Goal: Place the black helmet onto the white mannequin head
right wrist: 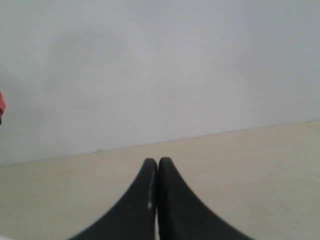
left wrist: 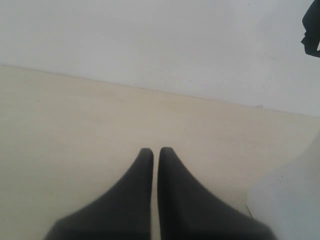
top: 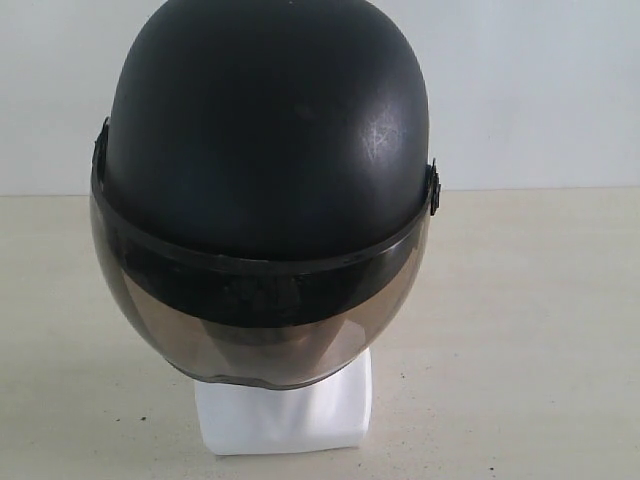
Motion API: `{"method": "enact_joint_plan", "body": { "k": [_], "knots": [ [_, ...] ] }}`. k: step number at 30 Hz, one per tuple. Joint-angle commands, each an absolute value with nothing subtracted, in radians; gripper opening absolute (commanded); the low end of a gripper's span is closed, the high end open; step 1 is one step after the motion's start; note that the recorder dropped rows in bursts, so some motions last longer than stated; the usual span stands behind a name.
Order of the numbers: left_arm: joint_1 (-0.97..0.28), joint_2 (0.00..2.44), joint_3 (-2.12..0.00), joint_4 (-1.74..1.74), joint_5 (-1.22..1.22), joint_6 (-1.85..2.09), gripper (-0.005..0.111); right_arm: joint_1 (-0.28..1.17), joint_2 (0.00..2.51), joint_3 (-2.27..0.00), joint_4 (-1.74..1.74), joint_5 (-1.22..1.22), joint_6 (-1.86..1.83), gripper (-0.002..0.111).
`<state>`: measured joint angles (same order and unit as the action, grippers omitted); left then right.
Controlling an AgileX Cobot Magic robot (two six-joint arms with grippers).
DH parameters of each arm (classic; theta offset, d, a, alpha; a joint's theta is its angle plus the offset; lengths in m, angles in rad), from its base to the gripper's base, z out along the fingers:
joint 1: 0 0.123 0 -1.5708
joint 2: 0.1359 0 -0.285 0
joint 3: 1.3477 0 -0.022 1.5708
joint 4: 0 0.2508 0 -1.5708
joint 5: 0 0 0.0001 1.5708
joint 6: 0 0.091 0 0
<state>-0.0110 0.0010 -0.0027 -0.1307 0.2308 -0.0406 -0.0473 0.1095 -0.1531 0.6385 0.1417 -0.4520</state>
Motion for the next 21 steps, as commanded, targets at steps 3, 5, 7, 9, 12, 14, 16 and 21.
{"method": "enact_joint_plan", "body": {
  "k": [3,5,7,9,12,14,16,21],
  "knots": [
    [-0.01,0.0,0.0,-0.138,0.225,-0.036,0.004,-0.05,0.091,-0.076,0.311,0.155,-0.367,0.0],
    [-0.01,0.0,0.0,-0.138,0.225,-0.036,0.004,-0.05,0.08,-0.039,0.175,0.162,-0.213,0.0],
    [-0.01,0.0,0.0,-0.138,0.225,-0.036,0.004,-0.05,0.051,0.0,0.046,0.153,-0.007,0.0],
    [-0.01,0.0,0.0,-0.138,0.225,-0.036,0.004,-0.05,0.003,0.0,-0.138,0.214,0.195,0.0],
    [-0.01,0.0,0.0,-0.138,0.225,-0.036,0.004,-0.05,0.0,0.0,-0.197,0.284,0.233,0.0],
    [-0.01,0.0,0.0,-0.138,0.225,-0.036,0.004,-0.05,0.0,0.0,-0.19,0.363,0.233,0.0],
    [-0.01,0.0,0.0,-0.138,0.225,-0.036,0.004,-0.05,0.0,0.0,-0.19,0.366,0.233,0.0],
    [-0.01,0.0,0.0,-0.138,0.225,-0.036,0.004,-0.025,0.0,0.0,-0.19,0.368,0.223,0.0]
  ]
}}
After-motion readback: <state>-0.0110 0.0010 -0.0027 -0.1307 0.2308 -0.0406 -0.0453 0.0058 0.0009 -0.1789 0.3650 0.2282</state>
